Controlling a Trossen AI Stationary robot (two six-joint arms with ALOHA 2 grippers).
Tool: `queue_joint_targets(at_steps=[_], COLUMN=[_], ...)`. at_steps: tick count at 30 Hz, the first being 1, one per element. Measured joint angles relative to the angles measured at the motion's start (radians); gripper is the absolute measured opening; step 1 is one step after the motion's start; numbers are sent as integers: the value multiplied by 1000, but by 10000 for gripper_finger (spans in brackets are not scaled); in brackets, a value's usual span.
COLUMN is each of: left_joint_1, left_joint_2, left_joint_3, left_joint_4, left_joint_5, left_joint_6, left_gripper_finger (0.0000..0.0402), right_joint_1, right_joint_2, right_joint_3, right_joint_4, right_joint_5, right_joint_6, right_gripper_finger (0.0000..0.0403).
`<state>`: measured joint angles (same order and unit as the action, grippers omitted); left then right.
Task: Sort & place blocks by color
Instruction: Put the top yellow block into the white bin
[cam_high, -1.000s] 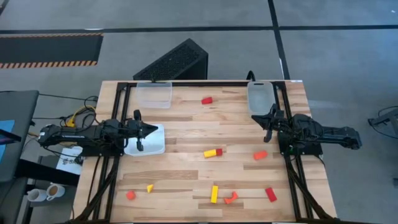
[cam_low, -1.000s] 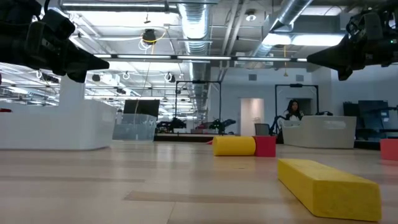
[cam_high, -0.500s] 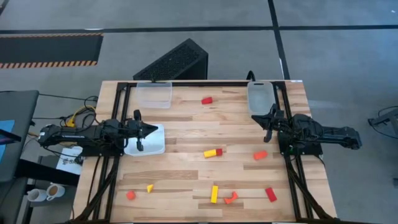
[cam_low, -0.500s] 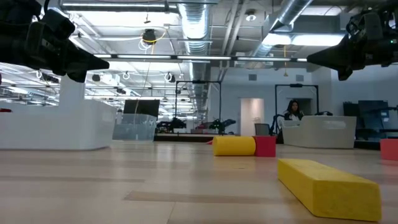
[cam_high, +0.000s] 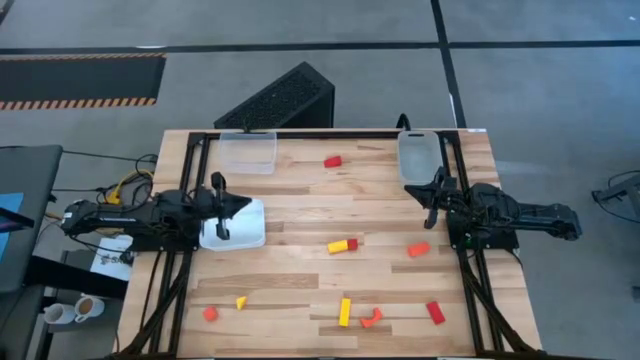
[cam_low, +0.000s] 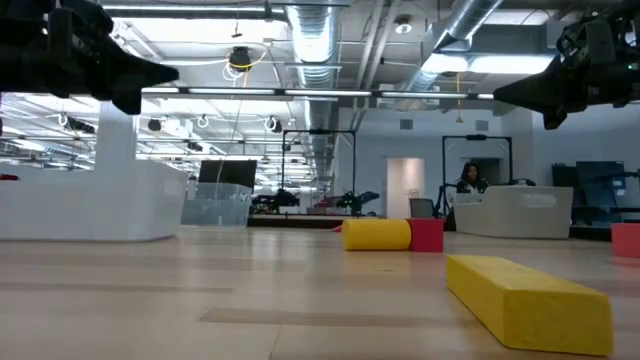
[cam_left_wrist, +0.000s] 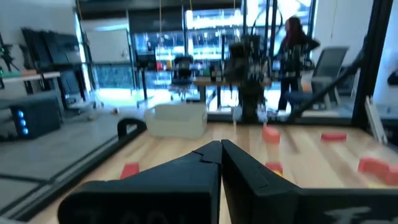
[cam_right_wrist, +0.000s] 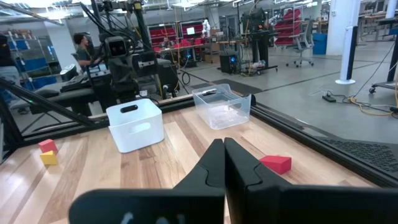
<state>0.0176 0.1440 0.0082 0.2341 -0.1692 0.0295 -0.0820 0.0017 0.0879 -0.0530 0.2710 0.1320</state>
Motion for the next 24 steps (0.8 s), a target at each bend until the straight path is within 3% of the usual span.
queue_joint_targets(at_steps=[7,12,17,24], left_joint_1=[0,0,11,20], left_joint_2=[0,0,15,153], left_joint_3=[11,11,19,118], left_joint_4=[31,28,118,113], left_joint_5=[8,13,-65,-75], left_joint_6=[-12,-103,-60,-50], left_gripper_finger=[0,0,1,55], right_joint_1=[0,0,1,1], right_joint_2=[0,0,0,0], right_joint_3=[0,0,0,0], right_joint_4=[0,0,0,0], right_joint_5=[0,0,0,0], right_joint_6=[0,0,0,0], right_gripper_finger=[11,11,11,11])
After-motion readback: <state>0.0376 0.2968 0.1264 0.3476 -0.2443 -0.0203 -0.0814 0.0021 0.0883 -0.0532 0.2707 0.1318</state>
